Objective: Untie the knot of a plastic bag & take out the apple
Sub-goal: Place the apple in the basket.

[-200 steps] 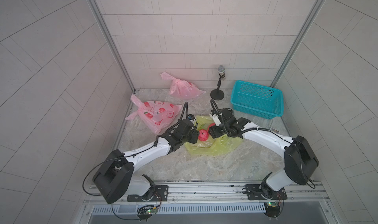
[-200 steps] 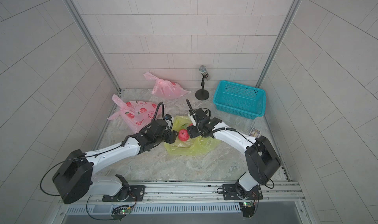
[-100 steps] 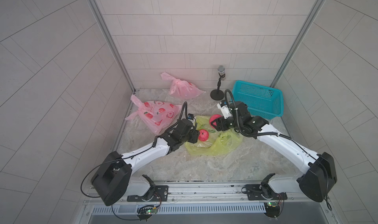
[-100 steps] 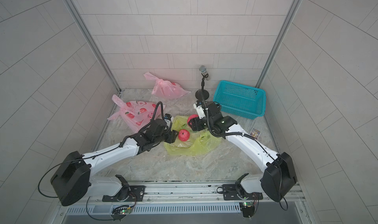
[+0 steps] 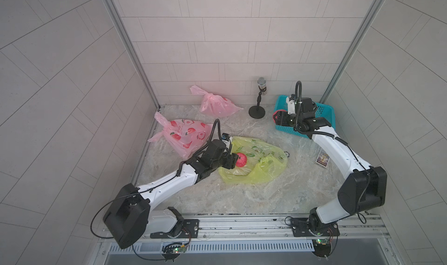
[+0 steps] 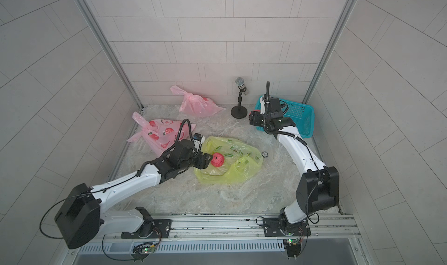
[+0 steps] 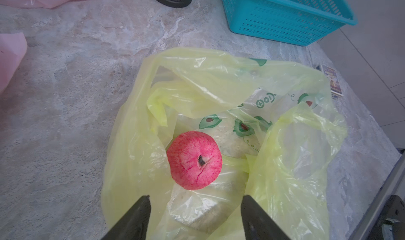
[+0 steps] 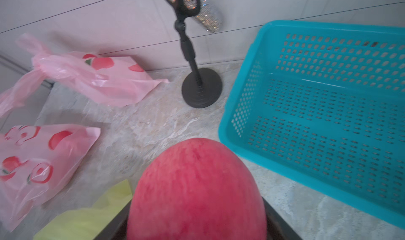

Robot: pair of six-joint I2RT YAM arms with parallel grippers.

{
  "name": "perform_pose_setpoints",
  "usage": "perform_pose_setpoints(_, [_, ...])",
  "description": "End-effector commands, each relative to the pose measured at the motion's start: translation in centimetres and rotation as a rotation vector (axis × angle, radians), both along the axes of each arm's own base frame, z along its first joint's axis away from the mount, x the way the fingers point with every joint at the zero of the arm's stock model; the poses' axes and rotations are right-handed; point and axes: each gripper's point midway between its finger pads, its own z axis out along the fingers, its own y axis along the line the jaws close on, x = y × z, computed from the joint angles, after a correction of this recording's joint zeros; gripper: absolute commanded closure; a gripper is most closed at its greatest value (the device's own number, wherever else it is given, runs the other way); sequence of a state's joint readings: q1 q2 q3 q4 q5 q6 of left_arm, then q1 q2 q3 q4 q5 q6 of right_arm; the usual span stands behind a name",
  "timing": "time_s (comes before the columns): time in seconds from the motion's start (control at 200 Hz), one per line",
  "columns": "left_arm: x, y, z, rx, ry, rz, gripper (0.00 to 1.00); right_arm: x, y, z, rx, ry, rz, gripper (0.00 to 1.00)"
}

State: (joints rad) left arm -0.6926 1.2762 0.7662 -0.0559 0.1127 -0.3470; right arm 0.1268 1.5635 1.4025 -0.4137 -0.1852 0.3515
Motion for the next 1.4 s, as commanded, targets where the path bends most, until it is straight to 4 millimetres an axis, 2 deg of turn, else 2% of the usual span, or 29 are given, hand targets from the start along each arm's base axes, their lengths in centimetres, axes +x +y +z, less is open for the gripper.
perform_pose_setpoints(0.0, [0.4, -0.3, 2.3, -0.029, -0.033, -0.015, 0.29, 2.2, -3.1, 0.3, -0.052, -0.026, -0.088, 0.41])
perform_pose_setpoints(0.07, [0.2, -0.4, 2.6, -0.028, -0.04, -0.03, 0.28, 3.5, -4.3, 0.2, -0.075, -0.032, -0.115, 0.4])
perform_pose_setpoints(0.24, [0.2, 0.0, 3.3, -0.019, -0.045, -0.042, 0.26, 6.3, -6.6, -1.6, -0.096, -0.014, -0.159, 0.4])
perform_pose_setpoints(0.48, [1.2, 1.5, 3.7, -0.004, -0.026, -0.017, 0.26, 9.6, -8.9, -6.4, -0.098, 0.063, -0.193, 0.39])
perform_pose_setpoints(0.62, [1.7, 2.4, 4.1, 0.004, -0.027, -0.004, 0.25, 11.0, -9.3, -8.7, -0.112, 0.099, -0.188, 0.39])
perform_pose_setpoints(0.871, [2.5, 2.9, 3.8, 0.013, -0.008, 0.006, 0.25, 12.5, -10.6, -12.4, -0.113, 0.17, -0.21, 0.38])
perform_pose_setpoints(1.106, [3.4, 2.9, 3.8, 0.009, -0.011, 0.008, 0.25, 13.0, -10.5, -15.7, -0.101, 0.252, -0.2, 0.37])
perform_pose_setpoints(1.396, [3.9, 3.2, 3.4, 0.008, -0.002, 0.016, 0.25, 12.5, -10.4, -17.6, -0.098, 0.309, -0.208, 0.34])
